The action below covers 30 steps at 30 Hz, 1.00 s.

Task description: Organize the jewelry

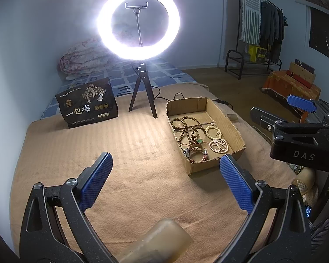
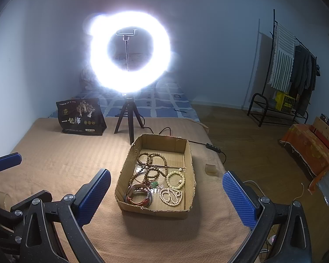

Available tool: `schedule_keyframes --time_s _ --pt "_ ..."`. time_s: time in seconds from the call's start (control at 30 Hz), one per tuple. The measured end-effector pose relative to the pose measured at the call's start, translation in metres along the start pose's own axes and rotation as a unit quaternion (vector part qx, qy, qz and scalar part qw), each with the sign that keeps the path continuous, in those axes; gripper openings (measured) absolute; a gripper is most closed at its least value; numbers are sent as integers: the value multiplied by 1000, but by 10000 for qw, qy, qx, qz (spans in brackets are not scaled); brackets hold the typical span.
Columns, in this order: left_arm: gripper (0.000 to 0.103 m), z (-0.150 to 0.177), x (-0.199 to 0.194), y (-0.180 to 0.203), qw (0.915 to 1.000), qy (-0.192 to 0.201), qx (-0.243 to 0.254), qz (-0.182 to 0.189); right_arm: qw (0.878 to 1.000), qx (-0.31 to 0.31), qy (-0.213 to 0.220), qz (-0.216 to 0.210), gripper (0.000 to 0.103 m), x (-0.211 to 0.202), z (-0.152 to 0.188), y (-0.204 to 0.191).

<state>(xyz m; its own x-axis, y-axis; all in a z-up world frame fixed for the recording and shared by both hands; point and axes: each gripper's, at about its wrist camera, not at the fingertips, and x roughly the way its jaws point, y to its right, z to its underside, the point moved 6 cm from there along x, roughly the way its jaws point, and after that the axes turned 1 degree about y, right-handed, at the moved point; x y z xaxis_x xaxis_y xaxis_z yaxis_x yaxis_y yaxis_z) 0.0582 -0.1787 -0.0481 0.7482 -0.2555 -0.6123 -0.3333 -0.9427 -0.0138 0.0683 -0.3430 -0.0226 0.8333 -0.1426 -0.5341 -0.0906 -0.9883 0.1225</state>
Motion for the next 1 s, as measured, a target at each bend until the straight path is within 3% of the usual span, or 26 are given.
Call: schedule_keyframes --time_s 1.0 --pt "100 -3 -3 -9 9998 74 2 -196 9999 -78 -73 6 103 2 6 -6"
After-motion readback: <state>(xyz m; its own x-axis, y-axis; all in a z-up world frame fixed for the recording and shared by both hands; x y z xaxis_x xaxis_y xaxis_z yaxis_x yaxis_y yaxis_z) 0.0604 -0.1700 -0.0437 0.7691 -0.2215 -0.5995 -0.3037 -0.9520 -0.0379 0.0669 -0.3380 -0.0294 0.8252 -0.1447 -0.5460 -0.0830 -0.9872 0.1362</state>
